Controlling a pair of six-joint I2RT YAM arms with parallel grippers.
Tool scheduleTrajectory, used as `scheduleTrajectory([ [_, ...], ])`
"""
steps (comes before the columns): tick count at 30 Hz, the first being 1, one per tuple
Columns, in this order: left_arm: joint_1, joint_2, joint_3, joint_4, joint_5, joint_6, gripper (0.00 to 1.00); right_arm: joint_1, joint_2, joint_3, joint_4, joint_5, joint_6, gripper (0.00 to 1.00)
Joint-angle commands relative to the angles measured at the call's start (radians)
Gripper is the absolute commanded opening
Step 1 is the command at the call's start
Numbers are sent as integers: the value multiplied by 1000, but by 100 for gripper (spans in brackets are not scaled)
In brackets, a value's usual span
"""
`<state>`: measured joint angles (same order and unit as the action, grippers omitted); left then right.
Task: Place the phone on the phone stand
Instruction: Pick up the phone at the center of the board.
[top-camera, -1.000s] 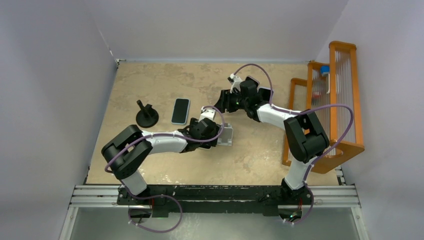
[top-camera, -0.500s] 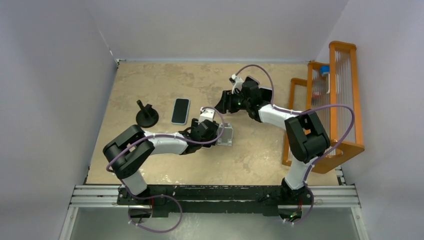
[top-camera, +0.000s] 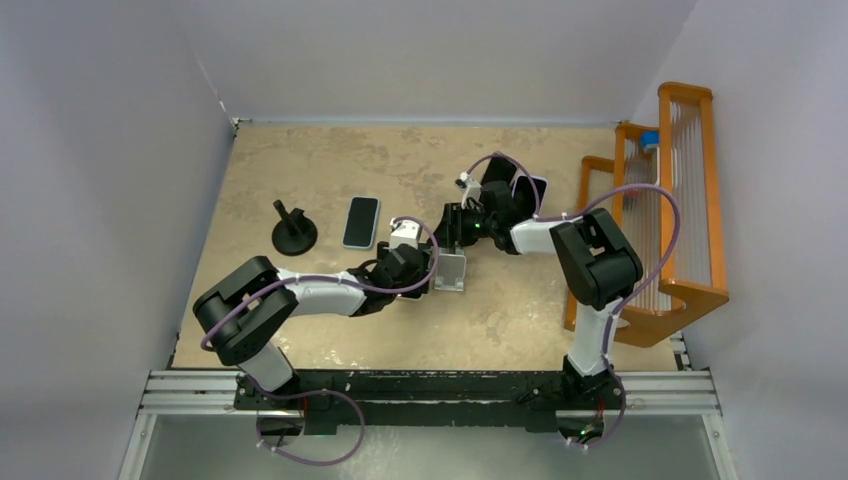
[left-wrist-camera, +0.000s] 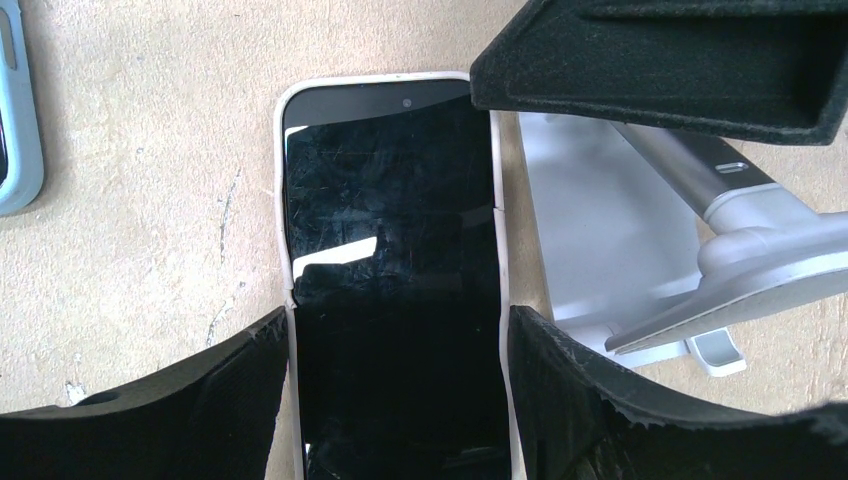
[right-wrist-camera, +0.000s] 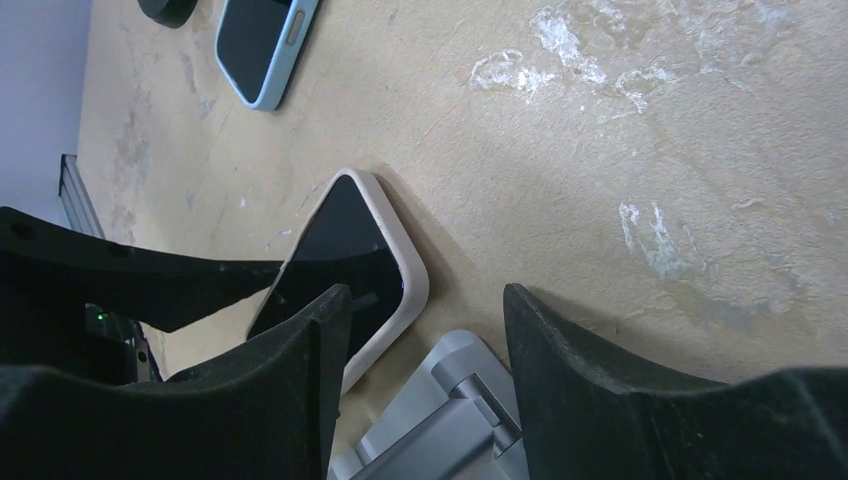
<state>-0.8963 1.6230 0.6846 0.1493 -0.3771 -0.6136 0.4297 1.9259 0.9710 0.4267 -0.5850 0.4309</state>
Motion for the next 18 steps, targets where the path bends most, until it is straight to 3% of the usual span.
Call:
scheduleTrajectory([
  [1, -6, 60, -86, -230, 159, -103, 58, -3, 27, 6, 24, -37, 11, 59],
  [10, -6, 43, -67, -216, 133, -86, 58, 1, 87, 37, 36, -70, 20, 50],
  [18, -6, 55, -19, -197, 118, -52, 58, 13, 118, 62, 24, -127, -2, 48],
])
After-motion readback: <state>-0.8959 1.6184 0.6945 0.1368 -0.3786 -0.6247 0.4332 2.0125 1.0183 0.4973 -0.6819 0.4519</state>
